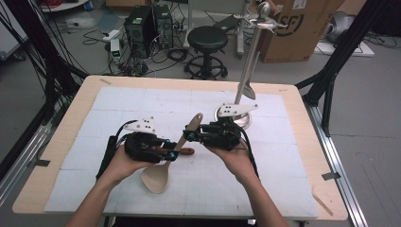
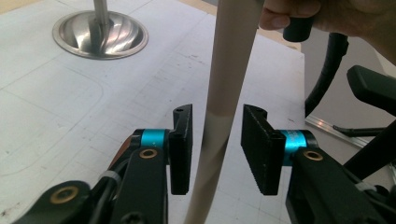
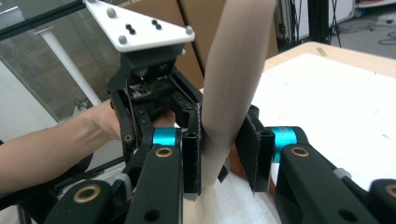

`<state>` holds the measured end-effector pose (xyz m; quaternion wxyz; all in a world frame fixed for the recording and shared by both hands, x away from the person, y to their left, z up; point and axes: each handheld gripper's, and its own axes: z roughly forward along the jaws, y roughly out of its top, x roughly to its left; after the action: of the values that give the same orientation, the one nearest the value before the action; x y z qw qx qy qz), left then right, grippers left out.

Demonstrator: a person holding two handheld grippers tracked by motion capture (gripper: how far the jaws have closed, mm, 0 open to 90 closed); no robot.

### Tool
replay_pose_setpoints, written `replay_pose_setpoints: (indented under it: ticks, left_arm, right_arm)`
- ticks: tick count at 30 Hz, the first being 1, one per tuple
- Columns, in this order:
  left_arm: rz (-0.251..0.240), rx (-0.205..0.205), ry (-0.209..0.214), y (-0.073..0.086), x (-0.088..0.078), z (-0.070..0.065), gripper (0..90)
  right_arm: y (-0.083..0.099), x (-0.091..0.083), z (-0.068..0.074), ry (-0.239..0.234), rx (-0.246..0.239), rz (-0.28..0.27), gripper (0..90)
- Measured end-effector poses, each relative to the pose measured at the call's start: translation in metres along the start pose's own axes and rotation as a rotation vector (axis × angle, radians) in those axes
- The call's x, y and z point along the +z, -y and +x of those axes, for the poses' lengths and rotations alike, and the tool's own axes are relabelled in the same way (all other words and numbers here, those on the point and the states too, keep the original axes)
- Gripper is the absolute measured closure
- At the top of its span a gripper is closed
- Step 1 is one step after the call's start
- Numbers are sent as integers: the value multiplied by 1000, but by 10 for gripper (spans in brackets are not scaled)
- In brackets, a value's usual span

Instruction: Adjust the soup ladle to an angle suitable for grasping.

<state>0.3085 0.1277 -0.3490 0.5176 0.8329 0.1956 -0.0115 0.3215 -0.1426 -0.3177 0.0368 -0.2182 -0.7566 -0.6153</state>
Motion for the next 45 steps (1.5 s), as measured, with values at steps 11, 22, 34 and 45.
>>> replay_pose_setpoints:
  ticks: [11,22,34,45]
  left_arm:
    - [-24,-11,22,0,3,-2,539]
    - [-12,-1,43,0,6,-3,522]
    - [12,24,64,2,15,-4,733]
    - [37,52,41,2,18,-6,778]
  right_arm:
    - [-21,-7,7,10,-63,-29,738]
    - [-24,-5,11,-17,-92,-37,739]
    - [-24,2,14,-44,-102,-39,738]
    - [-20,7,14,-50,-107,-30,710]
